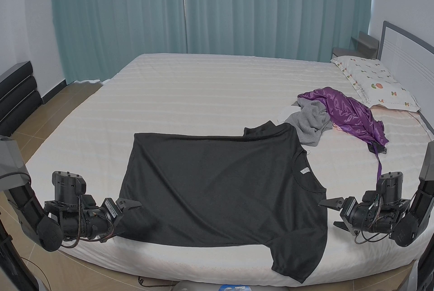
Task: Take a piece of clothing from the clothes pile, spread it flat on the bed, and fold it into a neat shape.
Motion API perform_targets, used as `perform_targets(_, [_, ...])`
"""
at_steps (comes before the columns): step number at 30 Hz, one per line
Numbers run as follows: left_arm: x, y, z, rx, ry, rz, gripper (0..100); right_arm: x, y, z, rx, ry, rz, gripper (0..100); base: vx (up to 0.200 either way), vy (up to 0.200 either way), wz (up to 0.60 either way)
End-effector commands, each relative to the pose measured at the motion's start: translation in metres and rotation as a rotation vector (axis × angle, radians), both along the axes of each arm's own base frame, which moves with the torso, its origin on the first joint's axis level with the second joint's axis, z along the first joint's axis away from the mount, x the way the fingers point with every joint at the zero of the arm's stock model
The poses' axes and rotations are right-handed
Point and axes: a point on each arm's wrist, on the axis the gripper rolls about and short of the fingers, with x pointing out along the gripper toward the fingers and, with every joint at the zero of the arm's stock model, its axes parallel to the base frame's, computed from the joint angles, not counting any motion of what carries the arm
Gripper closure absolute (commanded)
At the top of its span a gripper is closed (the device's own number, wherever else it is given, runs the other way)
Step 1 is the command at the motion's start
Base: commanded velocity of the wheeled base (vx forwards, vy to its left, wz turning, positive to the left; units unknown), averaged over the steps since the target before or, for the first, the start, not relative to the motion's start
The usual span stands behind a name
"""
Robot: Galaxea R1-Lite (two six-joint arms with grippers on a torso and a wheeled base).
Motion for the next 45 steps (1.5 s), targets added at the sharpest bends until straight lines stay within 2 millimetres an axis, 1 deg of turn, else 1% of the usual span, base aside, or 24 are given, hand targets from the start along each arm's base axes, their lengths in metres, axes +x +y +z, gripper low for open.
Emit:
perform_targets(1, [-0.002, 0.008, -0.006, 0.007, 0.027, 0.015, 0, 0.000, 0.000, -0.004, -0.003, 0.016, 0.002, 0, 0.000, 0.000, 0.00])
perform_targets(3, [-0.003, 0.012, -0.013, 0.038, 0.043, 0.003, 0, 0.000, 0.000, -0.004, -0.003, 0.016, 0.002, 0, 0.000, 0.000, 0.00])
perform_targets(4, [-0.003, 0.012, -0.013, 0.038, 0.043, 0.003, 0, 0.000, 0.000, -0.004, -0.003, 0.016, 0.002, 0, 0.000, 0.000, 0.00])
perform_targets(5, [-0.006, 0.013, -0.023, 0.084, 0.068, -0.031, 0, 0.000, 0.001, -0.004, -0.003, 0.019, 0.007, 0, 0.000, 0.000, 0.00])
perform_targets(7, [-0.009, 0.014, -0.027, 0.116, 0.076, -0.058, 0, -0.001, 0.002, -0.005, -0.005, 0.025, 0.007, 0, 0.000, 0.000, 0.00])
perform_targets(12, [-0.015, 0.017, -0.025, 0.121, 0.078, -0.057, 0, -0.001, 0.002, -0.005, -0.004, 0.025, 0.008, 0, 0.000, 0.000, 0.00])
perform_targets(17, [-0.017, 0.018, -0.026, 0.121, 0.085, -0.055, 0, -0.001, 0.001, -0.005, -0.004, 0.025, 0.007, 0, 0.000, 0.000, 0.00])
perform_targets(23, [-0.014, 0.018, -0.031, 0.146, 0.099, -0.042, 0, -0.002, 0.001, -0.005, -0.004, 0.027, 0.007, 0, 0.000, 0.000, 0.00])
perform_targets(28, [-0.014, 0.018, -0.036, 0.187, 0.107, -0.064, 0, -0.001, 0.001, -0.007, -0.005, 0.034, 0.007, 0, 0.000, 0.000, 0.00])
perform_targets(32, [-0.011, 0.018, -0.037, 0.191, 0.106, -0.057, 0, -0.002, 0.001, -0.007, -0.006, 0.033, 0.006, 0, 0.000, 0.000, 0.00])
perform_targets(36, [-0.002, 0.020, -0.044, 0.244, 0.116, -0.004, 0, -0.002, 0.002, -0.007, -0.006, 0.033, 0.007, 0, 0.000, 0.000, 0.00])
perform_targets(43, [0.004, 0.026, -0.041, 0.232, 0.094, 0.029, 0, -0.002, 0.002, -0.006, -0.006, 0.031, 0.007, 0, 0.000, 0.000, 0.00])
perform_targets(44, [0.004, 0.026, -0.041, 0.231, 0.094, 0.031, 100, -0.002, 0.002, -0.006, -0.006, 0.031, 0.007, 0, 0.000, 0.000, 0.00])
perform_targets(45, [0.005, 0.027, -0.040, 0.227, 0.092, 0.038, 100, -0.002, 0.002, -0.006, -0.007, 0.031, 0.008, 0, 0.000, 0.000, 0.00])
